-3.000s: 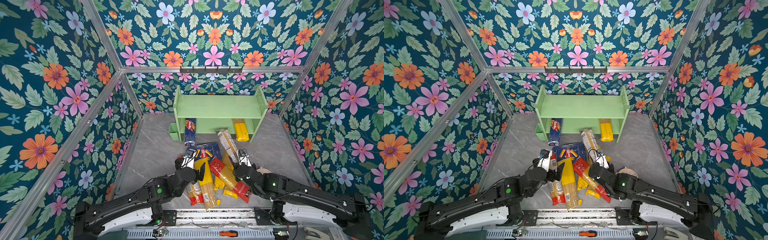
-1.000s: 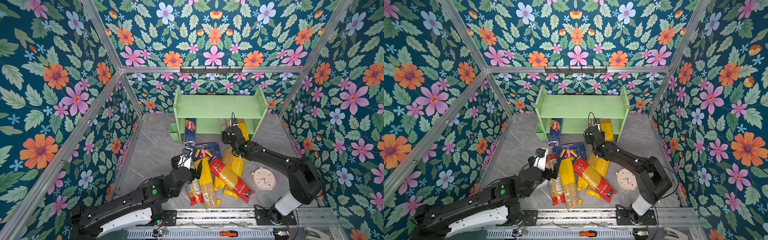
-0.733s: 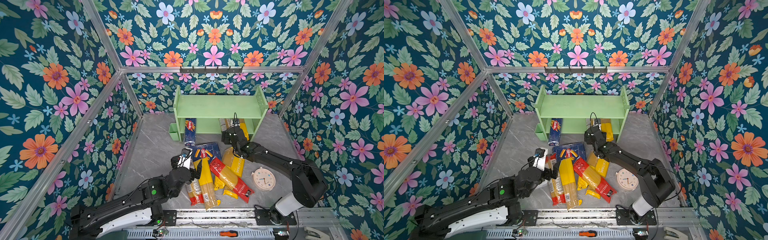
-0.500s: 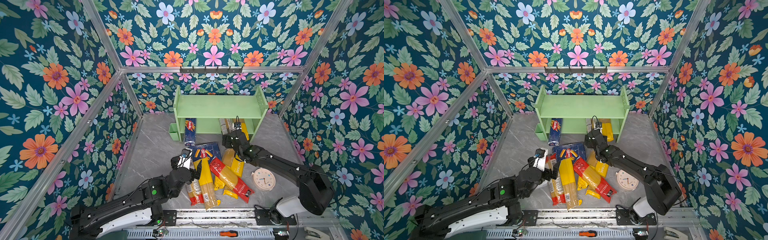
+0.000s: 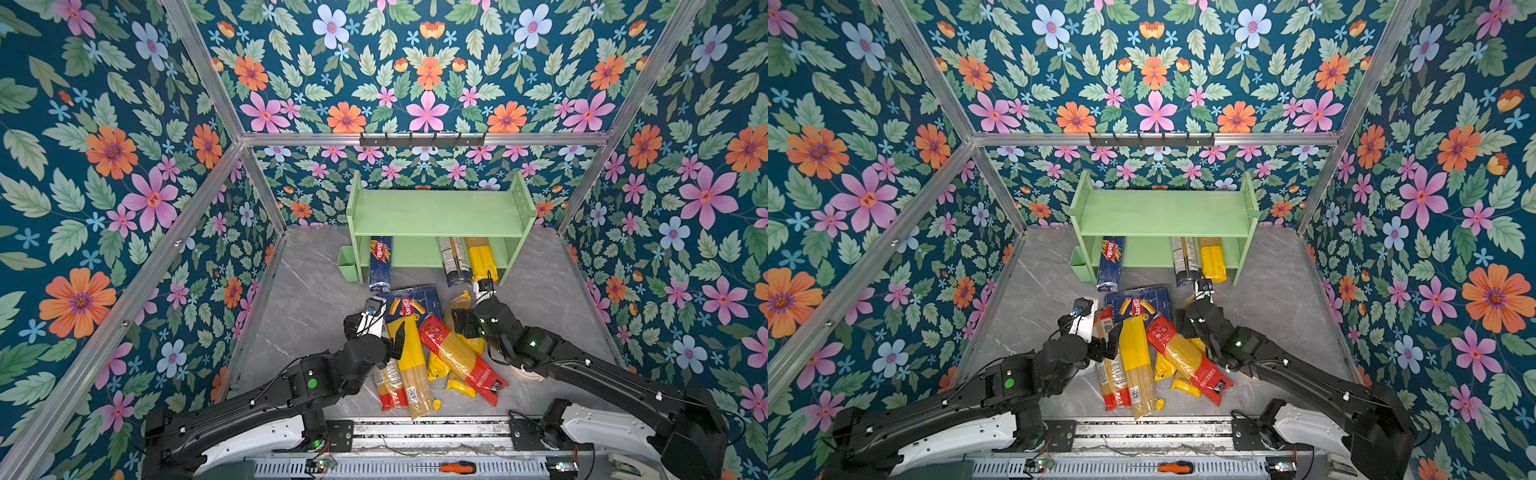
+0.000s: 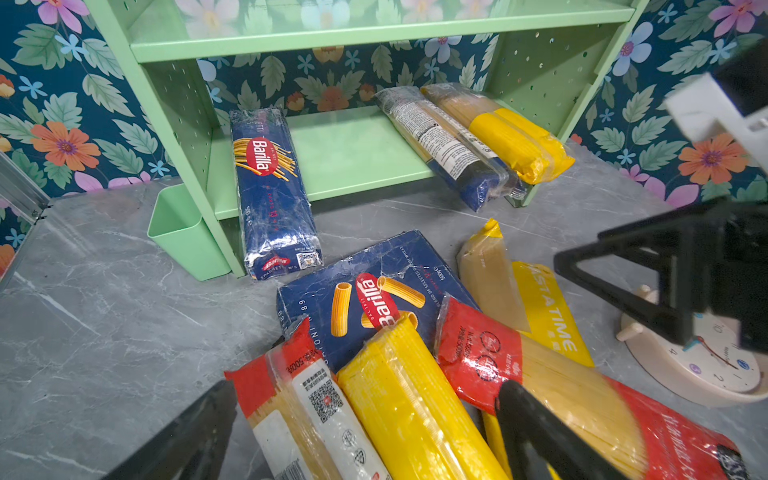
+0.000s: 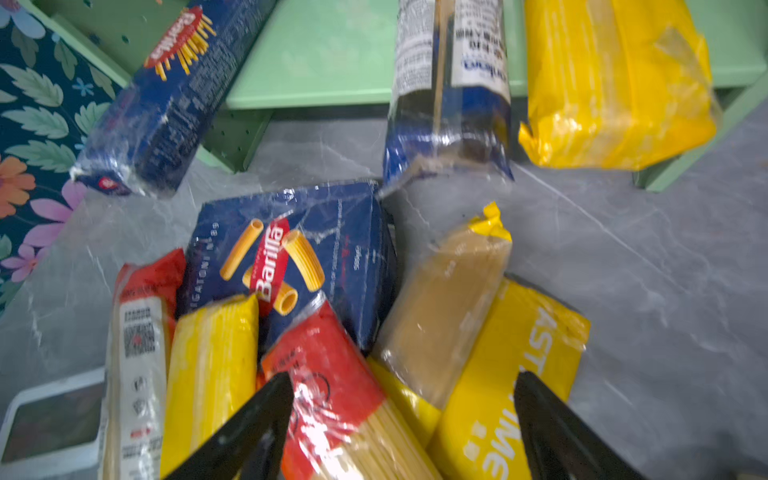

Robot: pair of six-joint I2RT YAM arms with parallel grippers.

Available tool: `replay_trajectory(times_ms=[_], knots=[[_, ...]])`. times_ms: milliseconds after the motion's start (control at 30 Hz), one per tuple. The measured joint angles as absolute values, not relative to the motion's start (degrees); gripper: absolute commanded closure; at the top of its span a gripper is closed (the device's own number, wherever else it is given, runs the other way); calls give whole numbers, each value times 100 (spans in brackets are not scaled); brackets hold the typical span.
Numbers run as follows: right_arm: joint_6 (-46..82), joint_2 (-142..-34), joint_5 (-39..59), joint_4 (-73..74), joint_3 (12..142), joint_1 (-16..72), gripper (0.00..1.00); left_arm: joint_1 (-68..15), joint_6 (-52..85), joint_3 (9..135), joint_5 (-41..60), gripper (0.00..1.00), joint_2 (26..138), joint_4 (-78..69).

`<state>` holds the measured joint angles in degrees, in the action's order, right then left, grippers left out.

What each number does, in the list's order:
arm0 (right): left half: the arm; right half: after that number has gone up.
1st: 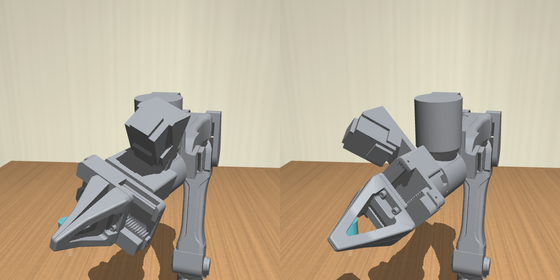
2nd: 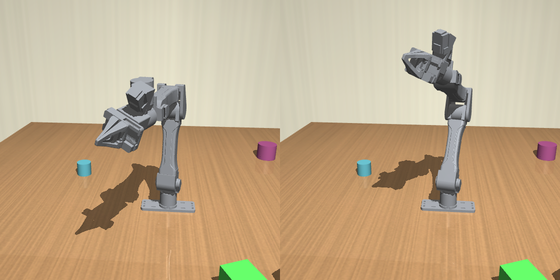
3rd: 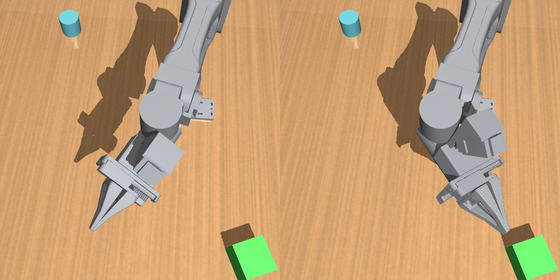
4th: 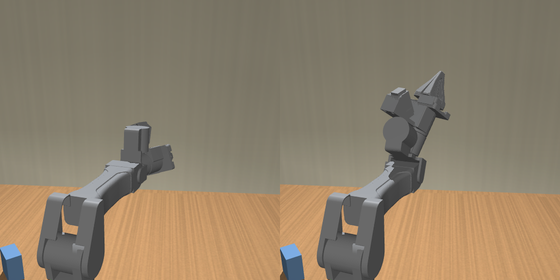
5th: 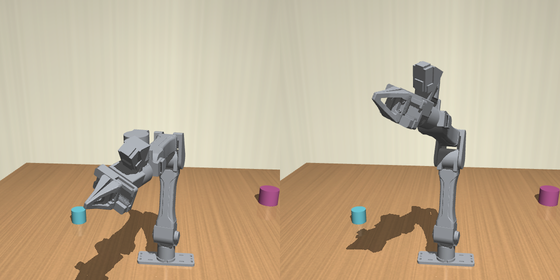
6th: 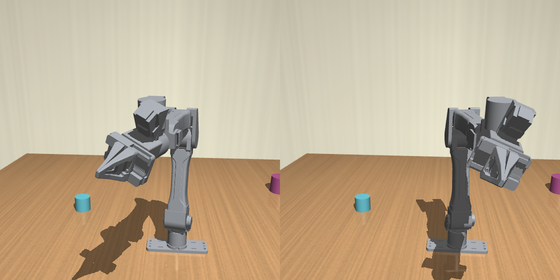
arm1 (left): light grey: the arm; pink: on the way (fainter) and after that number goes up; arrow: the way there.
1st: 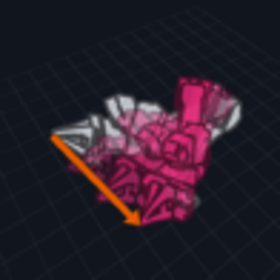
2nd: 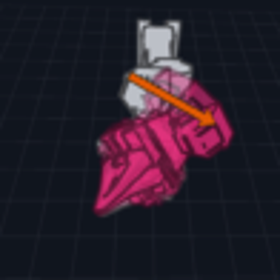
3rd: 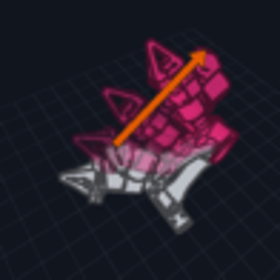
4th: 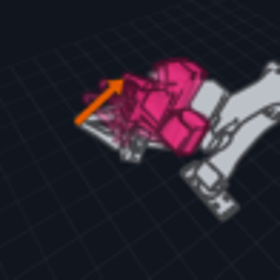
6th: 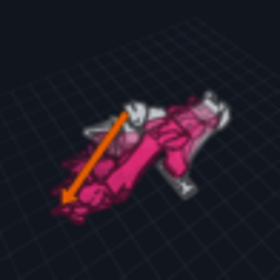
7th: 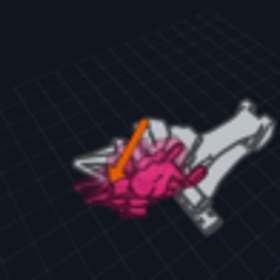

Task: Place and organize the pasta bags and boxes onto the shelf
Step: 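Open the right gripper to release the bag on the lower tier, then move the right gripper back to the pile over the yellow-topped spaghetti bag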

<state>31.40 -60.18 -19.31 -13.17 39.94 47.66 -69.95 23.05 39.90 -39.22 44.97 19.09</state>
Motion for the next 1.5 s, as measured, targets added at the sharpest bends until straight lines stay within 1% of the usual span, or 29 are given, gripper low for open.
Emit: replay_trajectory(times_ms=[133, 267, 400, 500, 633, 767, 867, 1067, 1267, 1500], knots=[[3326, -5175, -1662, -1675, 3413, 4921, 11, -6995, 2309, 4051, -3929, 0, 4709, 1885], [3632, -4278, -1651, -2145, 2902, 5127, 10, -6995, 2324, 4217, -3935, 0, 5050, 1772], [3916, -3638, -1673, -2580, 2604, 5264, 9, -6995, 2368, 4340, -3879, 0, 5419, 1599], [4058, -3395, -1717, -2860, 2528, 5527, 9, -6995, 2408, 4427, -3857, 0, 5675, 1538], [4206, -3400, -1909, -3052, 2521, 6005, 8, -6995, 2530, 4528, -3793, 0, 5927, 1498], [4414, -3750, -2204, -3148, 2615, 6687, 8, -6995, 2598, 4609, -3756, 0, 6025, 1507], [4587, -4202, -2521, -3144, 2797, 7251, 7, -6995, 2709, 4639, -3763, 0, 6003, 1592], [4921, -5242, -3089, -3092, 3221, 8141, 4, -6995, 2961, 4630, -3907, 0, 5625, 2001], [5162, -6270, -3415, -2742, 3524, 8659, 1, -6995, 3229, 4711, -4143, 0, 5011, 2805], [5527, -7931, -3669, -2506, 4351, 9183, 1, -6995, 3599, 4984, -4331, 0, 4436, 3817]])
